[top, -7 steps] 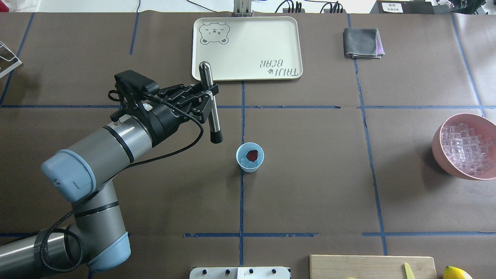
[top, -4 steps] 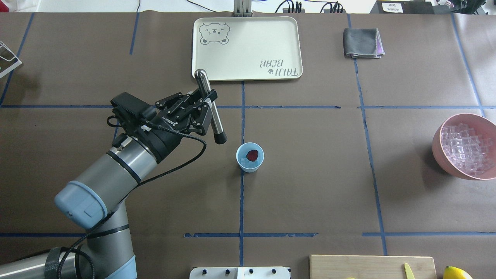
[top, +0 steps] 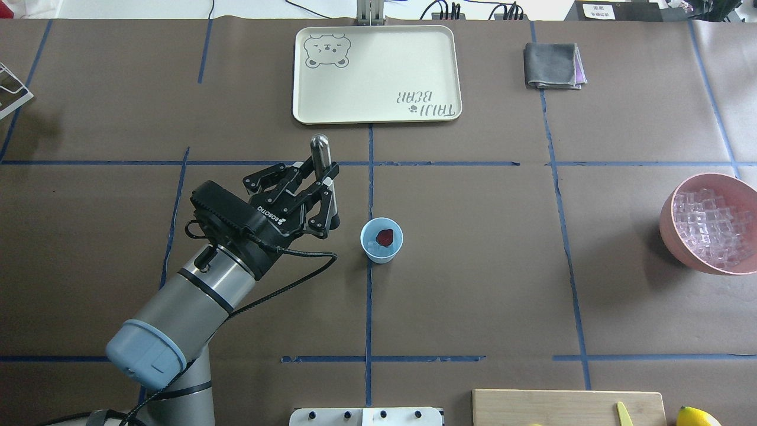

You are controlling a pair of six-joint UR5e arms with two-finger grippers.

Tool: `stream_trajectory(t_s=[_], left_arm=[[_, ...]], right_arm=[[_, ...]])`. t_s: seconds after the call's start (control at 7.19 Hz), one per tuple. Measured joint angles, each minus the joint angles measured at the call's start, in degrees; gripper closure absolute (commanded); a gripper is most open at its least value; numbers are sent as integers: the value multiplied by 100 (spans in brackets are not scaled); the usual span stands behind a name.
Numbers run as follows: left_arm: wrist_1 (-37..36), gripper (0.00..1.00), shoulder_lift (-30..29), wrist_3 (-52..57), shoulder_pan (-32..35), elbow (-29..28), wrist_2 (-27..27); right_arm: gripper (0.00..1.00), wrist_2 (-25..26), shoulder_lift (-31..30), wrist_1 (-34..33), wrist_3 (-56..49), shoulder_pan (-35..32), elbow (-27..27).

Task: Mash ice and strawberries in cup
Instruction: 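Lower the steel rod with the left gripper into the cup, then press and stir the rod inside the cup with the left gripper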

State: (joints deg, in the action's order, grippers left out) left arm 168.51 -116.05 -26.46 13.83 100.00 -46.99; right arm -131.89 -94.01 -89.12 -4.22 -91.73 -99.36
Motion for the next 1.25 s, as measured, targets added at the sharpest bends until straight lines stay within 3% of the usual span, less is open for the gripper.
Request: stream_trajectory(t_s=[0.28,0.84,1.25], left_arm=[[115,100,-417,7,-28,-285,13],[1099,100,-934,-8,-91,-1420,0],[1162,100,-949,-9,-151,-1541,-9]], right_arm=[[1,21,2,0,0,6,7],[1,23,0,0,0,6,13],[1,23,-4,0,0,10,13]])
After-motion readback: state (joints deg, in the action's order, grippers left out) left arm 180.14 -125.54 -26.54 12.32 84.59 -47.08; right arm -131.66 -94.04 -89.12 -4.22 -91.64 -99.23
